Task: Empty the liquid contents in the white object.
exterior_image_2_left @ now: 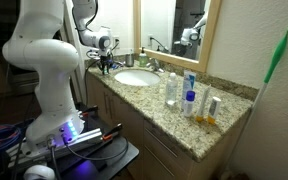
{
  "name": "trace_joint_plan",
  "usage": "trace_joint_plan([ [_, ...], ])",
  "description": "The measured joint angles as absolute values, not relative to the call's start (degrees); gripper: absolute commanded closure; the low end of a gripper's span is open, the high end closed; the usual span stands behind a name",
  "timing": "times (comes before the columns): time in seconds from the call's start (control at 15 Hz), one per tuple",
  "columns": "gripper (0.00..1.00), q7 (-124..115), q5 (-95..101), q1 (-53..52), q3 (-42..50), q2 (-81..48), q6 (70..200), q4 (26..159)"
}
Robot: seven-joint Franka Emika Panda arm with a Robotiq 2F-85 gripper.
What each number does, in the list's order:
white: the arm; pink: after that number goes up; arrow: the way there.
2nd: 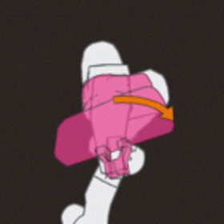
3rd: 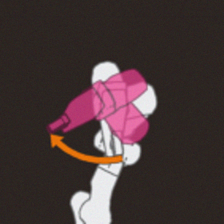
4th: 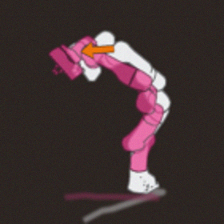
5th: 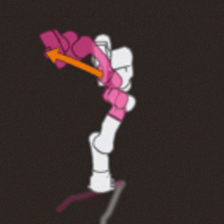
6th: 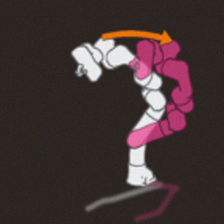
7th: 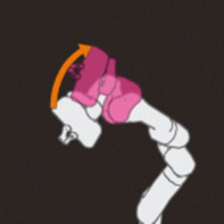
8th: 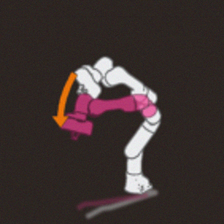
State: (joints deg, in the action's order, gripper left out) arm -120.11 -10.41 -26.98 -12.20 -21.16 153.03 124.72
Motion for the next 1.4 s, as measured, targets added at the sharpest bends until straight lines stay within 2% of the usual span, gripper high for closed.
trace_joint_plan([
  [0.4,0.89,-119.6,-11.2,-26.5,-12.5,-21.1,153.5,125.0],
  [0.8,0.89,-107.8,-26.3,-18.8,-17.4,-16.9,166.5,134.7],
  [1.07,0.89,-91.0,-46.6,-4.8,-31.5,-12.8,179.1,140.3],
  [1.4,0.89,-71.3,-70.5,15.8,-51.8,-8.4,184.6,136.2],
])
